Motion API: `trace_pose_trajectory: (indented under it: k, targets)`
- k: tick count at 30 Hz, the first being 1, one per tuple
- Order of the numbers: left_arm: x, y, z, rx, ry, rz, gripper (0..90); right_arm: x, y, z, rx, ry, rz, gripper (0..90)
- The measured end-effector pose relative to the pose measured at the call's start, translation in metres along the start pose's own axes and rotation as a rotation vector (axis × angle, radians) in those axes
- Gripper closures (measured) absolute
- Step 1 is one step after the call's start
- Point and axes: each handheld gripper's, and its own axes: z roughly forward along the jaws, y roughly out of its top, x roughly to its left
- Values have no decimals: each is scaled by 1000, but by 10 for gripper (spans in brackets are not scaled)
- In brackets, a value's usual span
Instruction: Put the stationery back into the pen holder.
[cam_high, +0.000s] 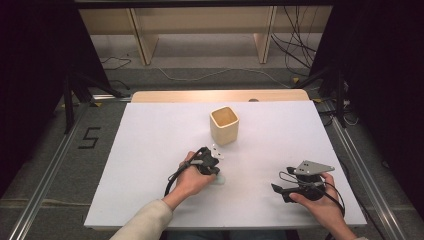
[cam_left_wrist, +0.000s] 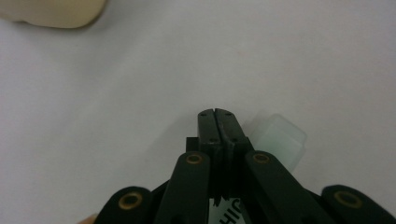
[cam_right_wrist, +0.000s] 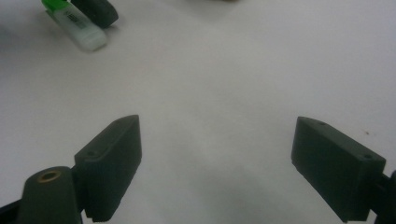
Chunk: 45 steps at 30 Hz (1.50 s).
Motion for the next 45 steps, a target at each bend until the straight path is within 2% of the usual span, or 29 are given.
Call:
trace_pose_trajectory:
  k: [5,13,22,25,29,33,35,37,41,45]
  targets:
    - [-12,-8,-7,7,-20,12,900,0,0,0,5,2,-4,169]
    - [-23,-20,-16,8,-34,13,900,1,0,0,4,0,-3,169]
    - [-22,-25,-19,-23,-34,-2,898,2,0,1,9,3,-7,169]
    - [-21,-27,-26,-70,-1,-18,837,2,0,1,10,7,-14,169]
    - [-16,-35,-45,-135,39,-53,761,4,2,1,7,14,-21,170]
    - [-10,-50,-61,-196,46,-66,617,8,4,1,6,18,-32,170]
    - [-7,-59,-68,-222,64,-80,561,10,6,1,10,23,-35,170]
    - [-3,-67,-74,-237,76,-96,504,11,7,2,8,25,-44,170]
    - [4,-79,-85,-265,111,-154,400,13,9,3,9,31,-47,170]
    - [11,-91,-92,-275,146,-196,308,15,9,4,11,39,-46,170]
